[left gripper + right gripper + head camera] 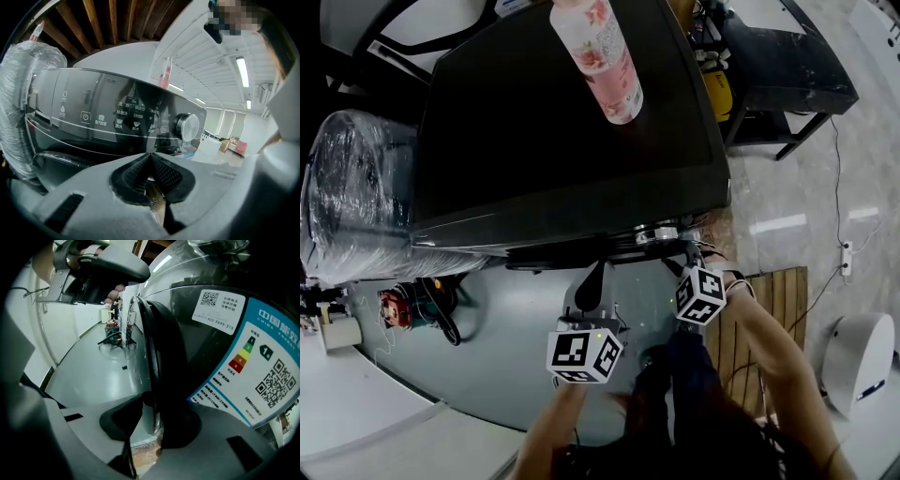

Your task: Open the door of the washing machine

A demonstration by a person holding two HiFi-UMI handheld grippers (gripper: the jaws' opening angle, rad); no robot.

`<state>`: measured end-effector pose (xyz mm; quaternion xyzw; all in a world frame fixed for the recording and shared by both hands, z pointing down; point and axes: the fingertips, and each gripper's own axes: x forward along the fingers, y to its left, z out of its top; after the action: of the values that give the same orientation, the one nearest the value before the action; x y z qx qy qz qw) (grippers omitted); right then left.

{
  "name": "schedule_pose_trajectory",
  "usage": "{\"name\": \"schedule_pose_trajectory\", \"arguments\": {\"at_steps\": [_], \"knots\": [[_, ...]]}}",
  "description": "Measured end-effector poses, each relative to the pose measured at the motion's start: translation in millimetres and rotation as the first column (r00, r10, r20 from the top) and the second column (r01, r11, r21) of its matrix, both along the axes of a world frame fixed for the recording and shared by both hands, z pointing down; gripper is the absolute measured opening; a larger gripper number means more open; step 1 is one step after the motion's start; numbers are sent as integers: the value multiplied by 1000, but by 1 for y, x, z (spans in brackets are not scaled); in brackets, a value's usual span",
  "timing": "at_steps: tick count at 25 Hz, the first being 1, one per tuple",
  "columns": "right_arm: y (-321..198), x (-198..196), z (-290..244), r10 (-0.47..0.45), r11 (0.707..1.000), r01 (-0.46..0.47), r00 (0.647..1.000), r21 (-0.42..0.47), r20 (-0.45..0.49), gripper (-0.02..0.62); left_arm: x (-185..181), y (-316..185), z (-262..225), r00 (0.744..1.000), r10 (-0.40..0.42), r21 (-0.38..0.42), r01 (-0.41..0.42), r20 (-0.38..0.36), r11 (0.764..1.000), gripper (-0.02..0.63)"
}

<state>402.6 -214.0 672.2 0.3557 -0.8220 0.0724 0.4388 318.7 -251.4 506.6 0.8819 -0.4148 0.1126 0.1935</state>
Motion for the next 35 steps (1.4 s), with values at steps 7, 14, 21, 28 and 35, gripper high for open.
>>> {"name": "schedule_pose_trajectory", "arguments": {"at_steps": [7, 14, 21, 28, 35], "knots": [[0, -1, 1, 28, 999, -29, 999, -19, -33, 110, -12, 12, 1, 1000, 11, 0, -11, 2, 1000, 14], [1, 0, 2, 67, 998, -68, 996, -14, -62, 117, -26, 16, -5, 1000, 0, 13, 0, 9, 1000, 14], [0, 0, 3, 110, 994, -111, 989, -2, -94, 124, -42, 19, -8, 1000, -15, 13, 15, 8, 1000, 14], [0, 1, 4, 136, 990, -138, 983, -5, -125, 129, -60, 24, -6, 1000, -24, 5, 24, 3, 1000, 14], [-2, 0, 5, 156, 987, -158, 977, -3, -144, 133, -72, 24, -3, 1000, -23, 2, 23, 2, 1000, 14]]}}
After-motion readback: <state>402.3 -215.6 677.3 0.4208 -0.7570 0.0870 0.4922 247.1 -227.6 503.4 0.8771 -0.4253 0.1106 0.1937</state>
